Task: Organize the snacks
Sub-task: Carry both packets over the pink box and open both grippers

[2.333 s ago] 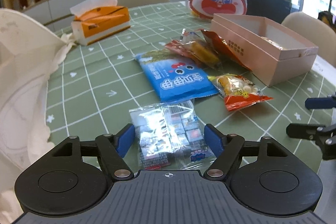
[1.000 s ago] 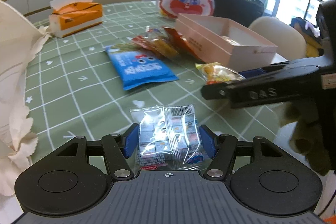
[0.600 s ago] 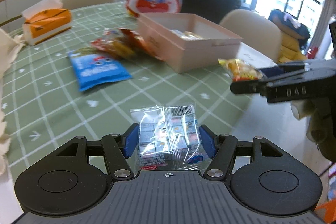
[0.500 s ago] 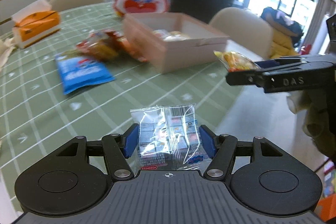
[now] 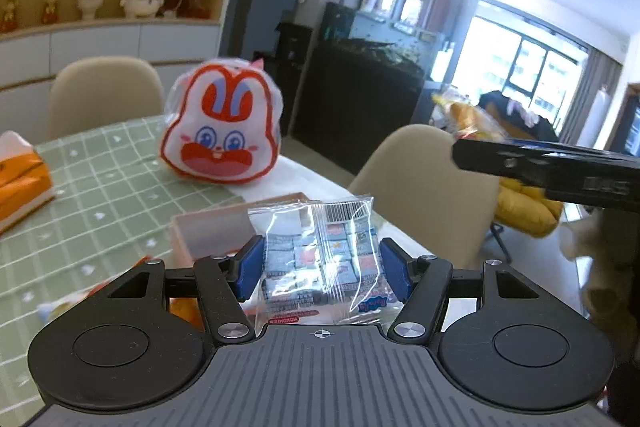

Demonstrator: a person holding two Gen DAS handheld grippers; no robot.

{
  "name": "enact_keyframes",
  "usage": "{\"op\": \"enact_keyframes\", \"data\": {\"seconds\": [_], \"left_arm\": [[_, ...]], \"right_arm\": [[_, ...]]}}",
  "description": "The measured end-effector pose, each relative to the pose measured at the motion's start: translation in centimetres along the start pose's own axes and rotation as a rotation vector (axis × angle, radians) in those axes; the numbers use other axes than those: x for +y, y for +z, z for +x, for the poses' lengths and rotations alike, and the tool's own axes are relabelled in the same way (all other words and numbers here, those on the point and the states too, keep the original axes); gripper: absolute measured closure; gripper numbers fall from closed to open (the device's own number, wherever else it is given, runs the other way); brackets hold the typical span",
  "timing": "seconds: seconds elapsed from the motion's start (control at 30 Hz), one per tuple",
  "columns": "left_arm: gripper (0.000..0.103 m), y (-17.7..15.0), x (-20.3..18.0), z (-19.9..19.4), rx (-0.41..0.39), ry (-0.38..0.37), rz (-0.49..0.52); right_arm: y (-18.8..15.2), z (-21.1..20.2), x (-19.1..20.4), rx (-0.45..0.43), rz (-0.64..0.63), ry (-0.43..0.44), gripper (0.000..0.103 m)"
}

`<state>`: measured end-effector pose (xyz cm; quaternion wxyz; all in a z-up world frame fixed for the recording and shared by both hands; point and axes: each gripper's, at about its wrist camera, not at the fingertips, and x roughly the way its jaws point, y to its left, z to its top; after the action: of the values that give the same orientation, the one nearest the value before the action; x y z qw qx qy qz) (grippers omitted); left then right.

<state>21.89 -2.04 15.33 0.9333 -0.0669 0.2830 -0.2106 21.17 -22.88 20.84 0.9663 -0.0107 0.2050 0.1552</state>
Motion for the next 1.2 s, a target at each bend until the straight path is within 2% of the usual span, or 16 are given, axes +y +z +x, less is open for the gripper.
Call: {"op": "enact_keyframes", "data": {"seconds": [0.07,0.17,0.23,0.3,0.47,0.6,0.7,0.77,0.9,1.1,1.2], "left_arm": [[0.035,0.1,0.7,3.8,0.045,0.003,-0.031],[0.035,-1.4,2.2,9.9,0.143,-0.024,-0.096],[0.035,-3.0,2.7,13.5,0.234,-0.016,-0.084],[0.038,-4.2,3.1,14.6,0.238,-0.008,-0.062],[0.038,-4.1,3.7,11.0,0.134,-0.033,0.012],[0.038,-3.7,7.7,6.5,0.044,0.019,-0.076],[0.038,-3.8,11.7,3.0,-0.040,0.133,-0.163],[0.038,-4.4,14.4,1.5,-0.048,0.211,-0.229],[0.038,-6.9,17.9,-0.5,-0.023,0.289,-0.336],[0.038,-9.6,19.7,-2.6,-0.005,0.327,-0.375],[0.038,-10.4,19.9,-3.2,0.013,0.357,-0.365]], "right_arm": [[0.0,2.3,-0.4,0.026,0.002,-0.006,0.030],[-0.9,6.5,-1.2,0.094,0.027,0.003,0.030],[-1.9,9.1,-1.4,0.145,0.033,0.011,0.030],[-2.8,12.0,-1.4,0.204,0.035,0.015,0.030],[-4.6,19.1,-0.5,0.360,0.029,0.030,0.028],[-5.2,22.1,-0.2,0.418,0.073,0.056,0.026],[-5.2,22.2,0.1,0.413,0.096,0.060,0.025],[-4.9,21.6,0.5,0.406,0.091,0.053,0.025],[-4.4,19.6,2.5,0.374,0.078,0.079,0.025],[-4.2,17.1,9.3,0.352,0.009,0.178,0.025],[-4.4,16.5,13.1,0.377,-0.012,0.247,0.025]]}}
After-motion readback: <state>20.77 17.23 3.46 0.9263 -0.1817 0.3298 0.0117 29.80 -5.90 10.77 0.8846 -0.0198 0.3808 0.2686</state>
